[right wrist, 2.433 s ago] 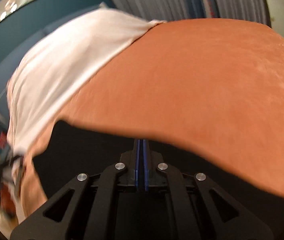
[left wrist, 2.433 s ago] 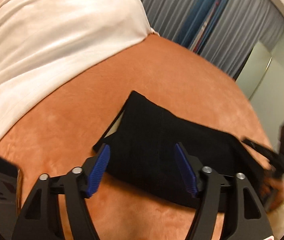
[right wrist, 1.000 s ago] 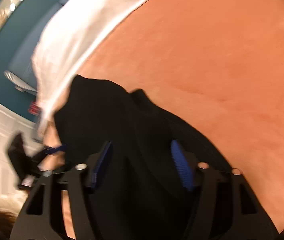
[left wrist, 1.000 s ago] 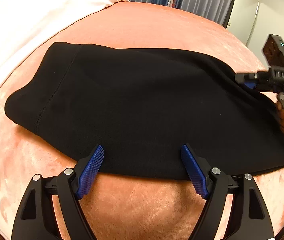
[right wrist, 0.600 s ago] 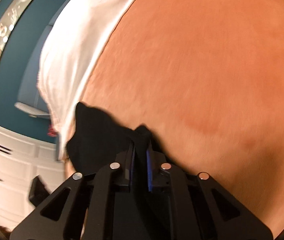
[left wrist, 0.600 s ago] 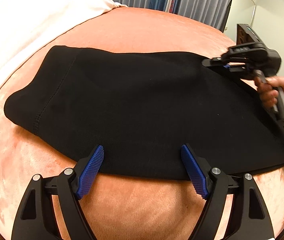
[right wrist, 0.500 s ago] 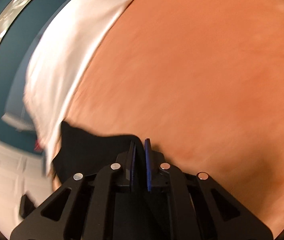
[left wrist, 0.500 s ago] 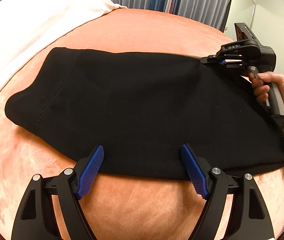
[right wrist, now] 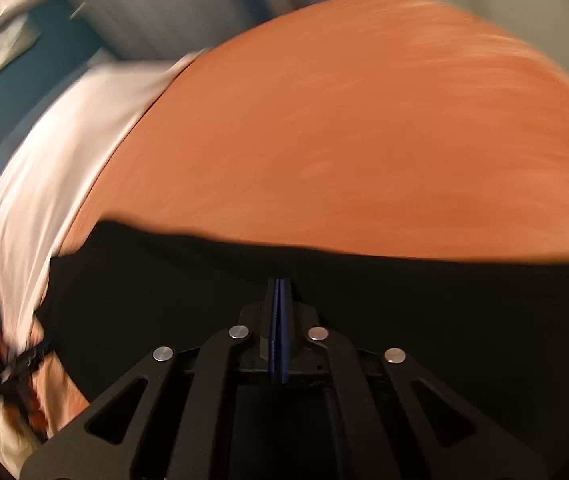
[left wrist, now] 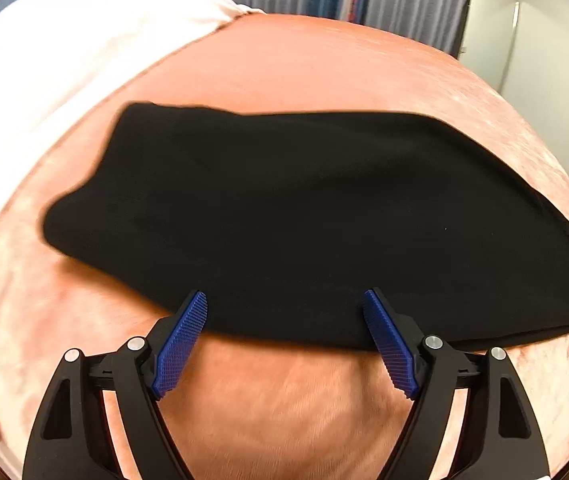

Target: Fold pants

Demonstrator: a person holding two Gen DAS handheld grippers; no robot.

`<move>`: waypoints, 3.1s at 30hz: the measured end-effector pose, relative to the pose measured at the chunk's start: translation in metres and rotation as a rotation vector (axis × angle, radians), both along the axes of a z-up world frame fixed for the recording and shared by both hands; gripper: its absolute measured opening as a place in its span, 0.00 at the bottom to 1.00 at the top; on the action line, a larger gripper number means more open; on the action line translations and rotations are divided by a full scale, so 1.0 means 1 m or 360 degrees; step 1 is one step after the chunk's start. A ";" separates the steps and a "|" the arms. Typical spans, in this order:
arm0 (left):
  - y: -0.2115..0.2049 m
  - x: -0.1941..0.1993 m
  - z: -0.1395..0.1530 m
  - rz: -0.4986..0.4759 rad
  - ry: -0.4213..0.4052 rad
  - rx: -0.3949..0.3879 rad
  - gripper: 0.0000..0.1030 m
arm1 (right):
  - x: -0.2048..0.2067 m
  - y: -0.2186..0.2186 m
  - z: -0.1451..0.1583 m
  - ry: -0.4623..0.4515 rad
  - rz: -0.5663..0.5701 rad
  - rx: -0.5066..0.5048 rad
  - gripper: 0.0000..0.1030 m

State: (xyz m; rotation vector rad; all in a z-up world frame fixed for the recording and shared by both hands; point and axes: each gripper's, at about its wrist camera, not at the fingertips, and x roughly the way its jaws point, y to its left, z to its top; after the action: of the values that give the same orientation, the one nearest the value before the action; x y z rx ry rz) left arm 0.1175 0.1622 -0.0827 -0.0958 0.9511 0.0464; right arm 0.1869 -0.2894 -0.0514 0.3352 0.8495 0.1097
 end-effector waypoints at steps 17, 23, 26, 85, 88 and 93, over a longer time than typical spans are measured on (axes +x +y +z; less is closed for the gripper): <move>-0.141 -0.055 0.070 -0.0206 -0.0108 -0.0095 0.76 | -0.075 -0.235 0.007 0.0071 -0.0468 -0.0277 0.48; -0.185 -0.066 0.081 -0.0274 -0.0123 0.0006 0.77 | -0.087 -0.256 0.018 -0.0064 -0.0367 -0.0254 0.07; -0.196 -0.065 0.076 -0.0248 -0.0104 0.0042 0.79 | -0.086 -0.275 -0.015 0.0102 -0.0371 -0.0229 0.11; -0.061 -0.067 0.062 -0.0006 -0.0081 -0.0072 0.81 | -0.004 0.119 0.088 -0.0151 0.0414 0.0065 0.20; -0.024 -0.071 0.062 0.0067 -0.0094 -0.0079 0.81 | 0.008 0.173 0.059 -0.0060 0.0520 0.0016 0.20; 0.026 -0.073 0.055 0.0167 -0.0093 -0.0114 0.81 | 0.013 0.220 -0.006 0.0142 0.0573 -0.0057 0.20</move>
State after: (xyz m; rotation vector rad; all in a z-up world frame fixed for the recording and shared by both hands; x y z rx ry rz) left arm 0.0445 0.1887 -0.0272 -0.2120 0.8889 0.1056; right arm 0.1999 -0.0691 -0.0573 0.1515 0.9930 0.4163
